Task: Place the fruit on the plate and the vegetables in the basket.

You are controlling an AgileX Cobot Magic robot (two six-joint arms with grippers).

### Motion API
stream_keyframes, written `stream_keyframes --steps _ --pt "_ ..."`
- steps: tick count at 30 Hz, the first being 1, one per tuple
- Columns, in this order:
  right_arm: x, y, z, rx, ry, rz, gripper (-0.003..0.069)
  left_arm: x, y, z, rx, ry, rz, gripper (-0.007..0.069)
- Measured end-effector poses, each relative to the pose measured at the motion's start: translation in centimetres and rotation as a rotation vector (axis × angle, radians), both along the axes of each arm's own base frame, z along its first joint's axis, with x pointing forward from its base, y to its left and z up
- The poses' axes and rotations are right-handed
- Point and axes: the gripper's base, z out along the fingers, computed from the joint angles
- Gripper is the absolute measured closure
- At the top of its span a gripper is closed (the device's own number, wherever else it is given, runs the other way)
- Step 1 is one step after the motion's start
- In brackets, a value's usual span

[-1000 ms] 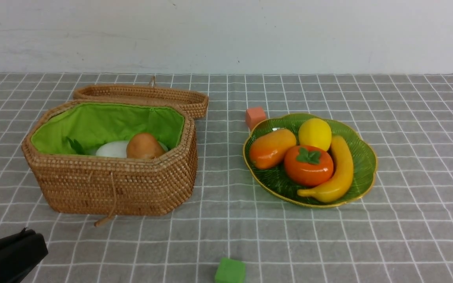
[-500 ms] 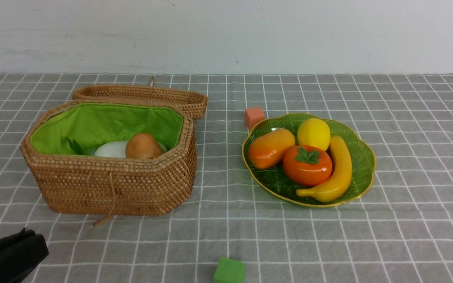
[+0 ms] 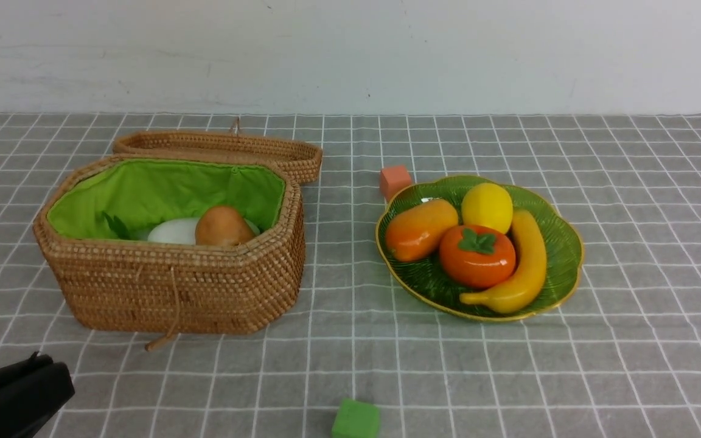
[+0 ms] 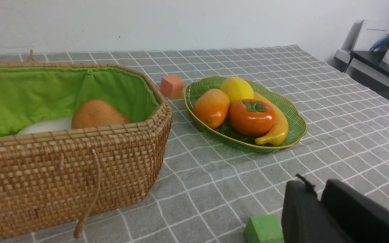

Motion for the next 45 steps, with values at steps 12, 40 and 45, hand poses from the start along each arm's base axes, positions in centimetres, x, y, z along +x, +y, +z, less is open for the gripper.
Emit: stream_keyframes --steps 12,40,45 --pt "0.0 0.0 0.0 0.003 0.001 0.000 0.0676 0.0 0.0 0.0 0.000 0.000 0.000 0.0529" --pt "0.0 0.0 0.0 0.003 0.004 0.000 0.0659 -0.7 3.4 -8.8 0.048 -0.078 0.499 0.0638" --pt "0.0 0.0 0.0 0.003 0.004 0.000 0.0655 -0.9 3.4 -11.6 0.019 0.159 0.508 0.0638"
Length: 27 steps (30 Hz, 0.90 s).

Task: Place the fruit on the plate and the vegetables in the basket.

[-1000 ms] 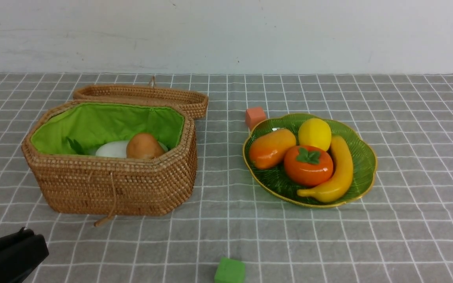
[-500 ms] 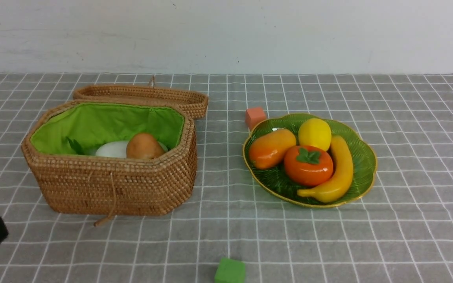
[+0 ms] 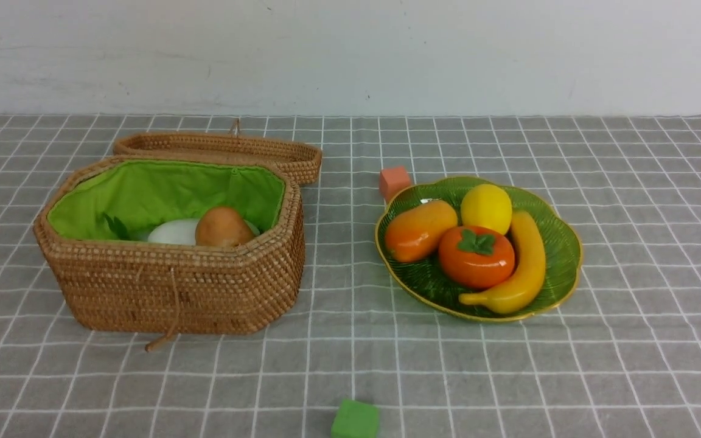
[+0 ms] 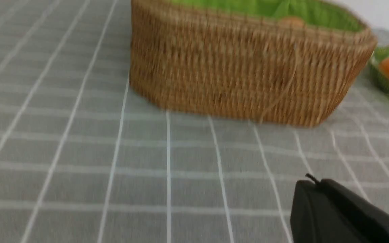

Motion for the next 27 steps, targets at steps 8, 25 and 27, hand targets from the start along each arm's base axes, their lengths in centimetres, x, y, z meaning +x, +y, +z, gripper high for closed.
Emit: stream_keyframes --steps 8,25,27 --pt "0.00 0.00 0.00 0.000 0.000 0.000 0.0651 -0.06 0.01 -0.29 -0.139 0.043 0.046 0.0638" --pt "0.00 0.00 0.02 0.001 0.000 0.000 0.0627 -0.05 0.03 -0.29 -0.142 0.043 0.049 0.0638" --pt "0.00 0.01 0.02 0.002 0.000 0.000 0.0624 -0.05 0.03 -0.29 -0.142 0.043 0.049 0.0638"
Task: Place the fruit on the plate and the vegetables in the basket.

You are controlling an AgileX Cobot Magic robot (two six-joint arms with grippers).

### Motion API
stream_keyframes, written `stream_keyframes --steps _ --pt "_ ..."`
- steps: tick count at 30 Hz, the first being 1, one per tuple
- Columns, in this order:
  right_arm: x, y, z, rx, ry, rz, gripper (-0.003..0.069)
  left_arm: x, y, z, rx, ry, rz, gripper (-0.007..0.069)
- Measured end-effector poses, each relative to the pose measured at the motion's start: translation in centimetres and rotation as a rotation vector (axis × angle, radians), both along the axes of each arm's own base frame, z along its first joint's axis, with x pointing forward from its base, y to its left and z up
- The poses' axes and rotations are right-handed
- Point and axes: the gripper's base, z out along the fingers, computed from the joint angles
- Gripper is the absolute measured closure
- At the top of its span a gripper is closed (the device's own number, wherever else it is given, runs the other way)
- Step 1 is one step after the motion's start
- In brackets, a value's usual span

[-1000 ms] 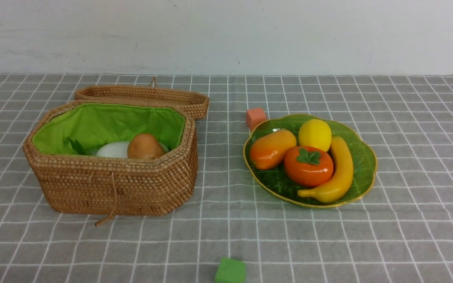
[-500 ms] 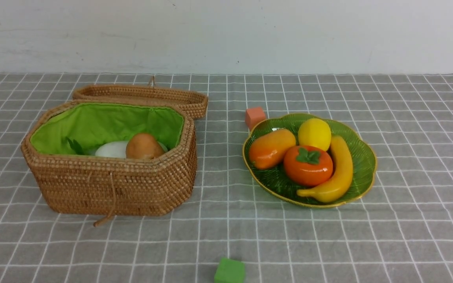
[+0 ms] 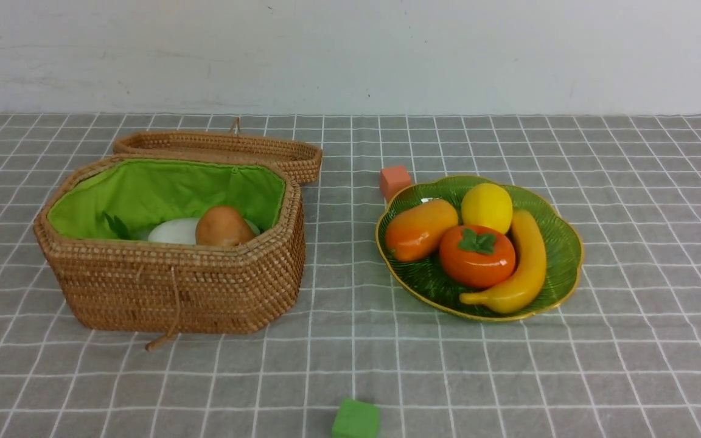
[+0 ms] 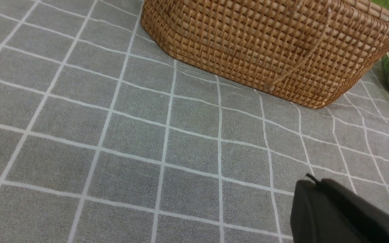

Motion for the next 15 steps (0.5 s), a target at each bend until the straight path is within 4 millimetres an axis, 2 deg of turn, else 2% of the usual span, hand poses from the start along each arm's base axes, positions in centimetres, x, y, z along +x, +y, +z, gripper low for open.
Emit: stream_keyframes --steps 15 --pt "0.00 0.00 0.00 0.001 0.000 0.000 0.0606 0.00 0.00 0.00 0.000 0.000 0.000 0.0632"
